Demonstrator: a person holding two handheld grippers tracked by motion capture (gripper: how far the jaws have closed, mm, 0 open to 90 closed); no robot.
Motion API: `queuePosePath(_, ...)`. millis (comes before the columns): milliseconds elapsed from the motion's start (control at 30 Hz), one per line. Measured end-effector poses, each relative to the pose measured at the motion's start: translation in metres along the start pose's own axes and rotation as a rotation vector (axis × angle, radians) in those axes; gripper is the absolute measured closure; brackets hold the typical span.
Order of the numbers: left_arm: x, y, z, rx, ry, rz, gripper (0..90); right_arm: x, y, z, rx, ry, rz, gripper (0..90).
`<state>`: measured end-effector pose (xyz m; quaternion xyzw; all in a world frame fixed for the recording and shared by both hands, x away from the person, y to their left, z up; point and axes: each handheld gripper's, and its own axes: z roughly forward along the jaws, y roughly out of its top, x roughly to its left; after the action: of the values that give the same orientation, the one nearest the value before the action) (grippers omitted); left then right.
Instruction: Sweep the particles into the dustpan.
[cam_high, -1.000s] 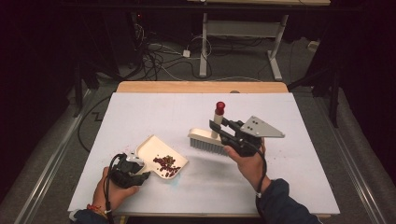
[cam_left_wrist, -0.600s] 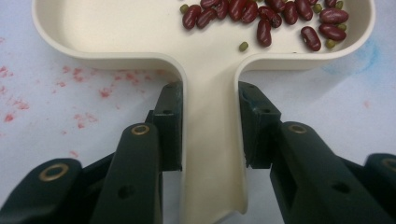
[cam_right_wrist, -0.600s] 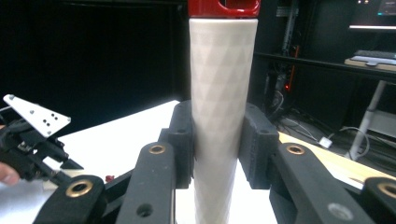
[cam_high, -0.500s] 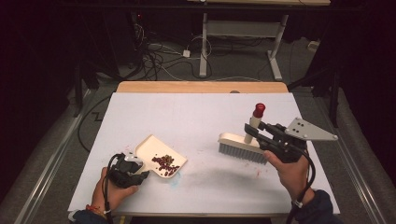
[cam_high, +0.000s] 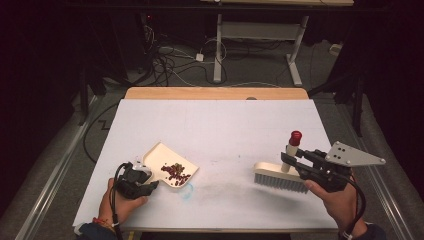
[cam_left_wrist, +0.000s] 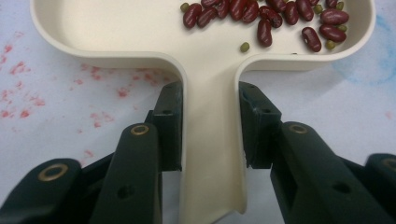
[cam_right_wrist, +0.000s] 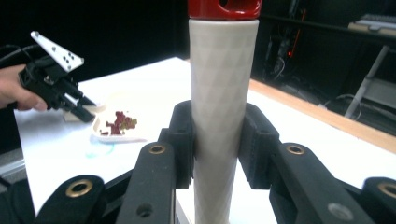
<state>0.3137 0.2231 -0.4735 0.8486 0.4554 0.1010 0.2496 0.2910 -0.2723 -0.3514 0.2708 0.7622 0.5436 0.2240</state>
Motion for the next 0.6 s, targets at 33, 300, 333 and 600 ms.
queuePosePath(33, 0.000, 0.000, 0.000, 0.001, 0.002, -0.001, 62.8, -0.001, -0.001, -0.003, 0.007, 0.003, 0.004, 69.4)
queuePosePath(300, 0.002, 0.000, 0.002, -0.011, 0.032, -0.033, 62.7, -0.011, -0.006, -0.010, 0.075, 0.067, 0.032, 69.5)
queuePosePath(333, 0.002, 0.000, 0.002, -0.013, 0.038, -0.040, 62.7, -0.011, -0.006, -0.009, 0.086, 0.072, 0.031, 69.4)
queuePosePath(600, -0.001, 0.002, 0.006, -0.051, 0.088, -0.152, 62.3, -0.018, -0.011, 0.006, 0.164, 0.107, 0.050, 69.4)
